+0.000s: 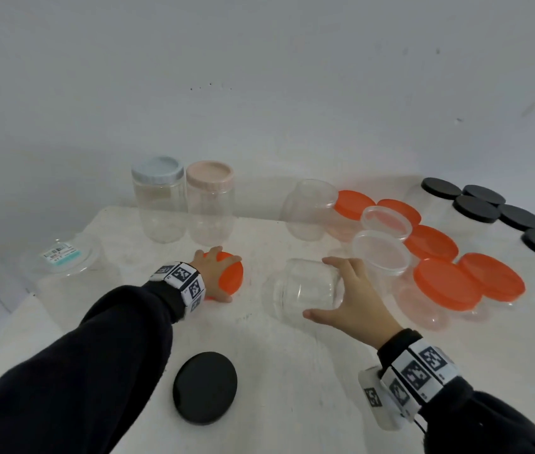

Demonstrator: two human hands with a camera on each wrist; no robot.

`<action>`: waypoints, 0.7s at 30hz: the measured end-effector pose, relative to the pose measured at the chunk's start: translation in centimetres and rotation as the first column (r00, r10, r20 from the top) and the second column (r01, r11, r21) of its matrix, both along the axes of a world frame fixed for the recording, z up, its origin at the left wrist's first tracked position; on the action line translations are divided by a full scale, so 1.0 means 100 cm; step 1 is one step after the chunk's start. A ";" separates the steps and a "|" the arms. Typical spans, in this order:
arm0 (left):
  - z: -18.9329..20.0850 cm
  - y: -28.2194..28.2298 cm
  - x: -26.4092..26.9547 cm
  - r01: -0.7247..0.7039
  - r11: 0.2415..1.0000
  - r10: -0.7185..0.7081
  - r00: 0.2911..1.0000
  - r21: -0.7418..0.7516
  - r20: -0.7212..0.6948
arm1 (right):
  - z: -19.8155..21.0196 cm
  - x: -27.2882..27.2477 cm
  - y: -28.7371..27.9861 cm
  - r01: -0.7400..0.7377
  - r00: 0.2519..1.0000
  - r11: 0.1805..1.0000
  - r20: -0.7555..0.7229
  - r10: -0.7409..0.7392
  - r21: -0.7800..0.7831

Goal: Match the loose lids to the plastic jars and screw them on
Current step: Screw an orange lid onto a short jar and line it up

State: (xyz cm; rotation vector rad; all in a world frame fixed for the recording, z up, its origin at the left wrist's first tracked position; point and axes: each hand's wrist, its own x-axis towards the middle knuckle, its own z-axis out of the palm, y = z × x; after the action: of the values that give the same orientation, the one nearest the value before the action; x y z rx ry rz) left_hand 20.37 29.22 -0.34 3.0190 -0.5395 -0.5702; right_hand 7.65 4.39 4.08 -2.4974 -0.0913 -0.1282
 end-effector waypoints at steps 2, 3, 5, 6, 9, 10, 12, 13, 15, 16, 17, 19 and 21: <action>0.001 -0.001 -0.001 -0.029 0.999 0.029 1.000 -0.019 -0.008 | -0.003 -0.003 -0.002 0.023 1.000 0.999 0.000 -0.023 0.043; 0.001 -0.002 -0.003 -0.039 0.999 0.038 0.999 -0.029 -0.009 | -0.005 -0.003 -0.004 0.032 0.999 0.998 -0.004 -0.032 0.058; 0.004 -0.003 -0.008 -0.046 0.997 0.046 0.999 -0.056 -0.004 | -0.008 -0.005 -0.007 0.046 0.999 0.996 -0.017 -0.044 0.076; 0.006 -0.004 -0.011 -0.045 0.996 0.046 0.999 -0.078 0.005 | -0.009 -0.006 -0.008 0.051 0.999 0.995 -0.021 -0.049 0.083; 0.016 -0.006 -0.023 -0.031 0.981 0.039 0.999 -0.191 0.038 | -0.013 -0.007 -0.014 0.069 0.997 0.989 -0.024 -0.067 0.127; 0.019 -0.008 -0.028 -0.026 0.969 0.037 0.998 -0.245 0.041 | -0.016 -0.007 -0.016 0.078 0.997 0.983 -0.031 -0.074 0.167; 0.024 -0.012 -0.040 -0.021 0.932 0.037 0.999 -0.363 0.037 | -0.022 -0.007 -0.022 0.090 0.995 0.961 -0.067 -0.075 0.260; 0.026 -0.015 -0.047 -0.024 0.908 0.038 0.999 -0.417 0.026 | -0.024 -0.007 -0.025 0.086 0.994 0.952 -0.095 -0.060 0.294; 0.028 -0.021 -0.062 -0.043 0.855 0.051 0.999 -0.516 0.001 | -0.026 -0.009 -0.031 0.056 0.988 0.943 -0.154 -0.005 0.328; 0.027 -0.023 -0.068 -0.054 0.829 0.060 0.998 -0.557 -0.007 | -0.027 -0.010 -0.035 0.041 0.985 0.943 -0.169 0.017 0.332; 0.027 -0.025 -0.073 -0.061 0.805 0.069 0.998 -0.591 -0.009 | -0.028 -0.011 -0.038 0.029 0.984 0.945 -0.176 0.031 0.327; 0.026 -0.029 -0.080 -0.060 0.771 0.078 0.997 -0.634 0.000 | -0.029 -0.015 -0.046 0.007 0.982 0.953 -0.181 0.050 0.302; 0.026 -0.036 -0.087 -0.052 0.743 0.079 0.997 -0.667 0.010 | -0.030 -0.020 -0.052 -0.017 0.977 0.963 -0.200 0.073 0.269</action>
State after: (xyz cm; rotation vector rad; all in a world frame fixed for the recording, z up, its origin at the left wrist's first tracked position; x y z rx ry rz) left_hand 11.72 25.63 2.27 2.3441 -0.4979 -0.2328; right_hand 5.67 -0.83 1.09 -2.2228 -0.0410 0.1331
